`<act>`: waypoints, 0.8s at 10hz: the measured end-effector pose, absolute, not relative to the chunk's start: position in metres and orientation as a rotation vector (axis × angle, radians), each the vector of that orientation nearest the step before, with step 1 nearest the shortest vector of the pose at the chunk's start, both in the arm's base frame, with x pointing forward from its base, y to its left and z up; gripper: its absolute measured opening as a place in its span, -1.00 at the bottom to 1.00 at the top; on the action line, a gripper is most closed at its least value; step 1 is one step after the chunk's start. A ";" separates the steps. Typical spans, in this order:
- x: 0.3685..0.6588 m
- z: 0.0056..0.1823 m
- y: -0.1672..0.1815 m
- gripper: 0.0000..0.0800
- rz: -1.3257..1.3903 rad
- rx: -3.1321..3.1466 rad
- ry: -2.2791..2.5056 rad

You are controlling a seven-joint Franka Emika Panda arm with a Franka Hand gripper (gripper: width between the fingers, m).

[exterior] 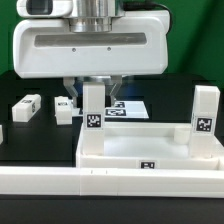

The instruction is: Assemble desk

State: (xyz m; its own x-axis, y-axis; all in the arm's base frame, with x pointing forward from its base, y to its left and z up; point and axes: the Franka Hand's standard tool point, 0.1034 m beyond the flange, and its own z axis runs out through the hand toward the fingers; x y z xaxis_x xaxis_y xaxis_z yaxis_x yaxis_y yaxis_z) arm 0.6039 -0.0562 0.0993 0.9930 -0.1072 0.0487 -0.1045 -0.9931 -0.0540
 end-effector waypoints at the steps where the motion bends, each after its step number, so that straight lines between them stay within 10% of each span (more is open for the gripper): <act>1: 0.604 0.099 -0.056 -0.28 -0.083 -3.072 0.306; 8: 0.603 0.098 -0.057 -0.27 -0.053 -2.708 1.448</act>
Offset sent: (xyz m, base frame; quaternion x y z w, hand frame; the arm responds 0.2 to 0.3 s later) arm -0.0083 0.0109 -0.0031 0.0042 -0.0272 0.2819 0.9591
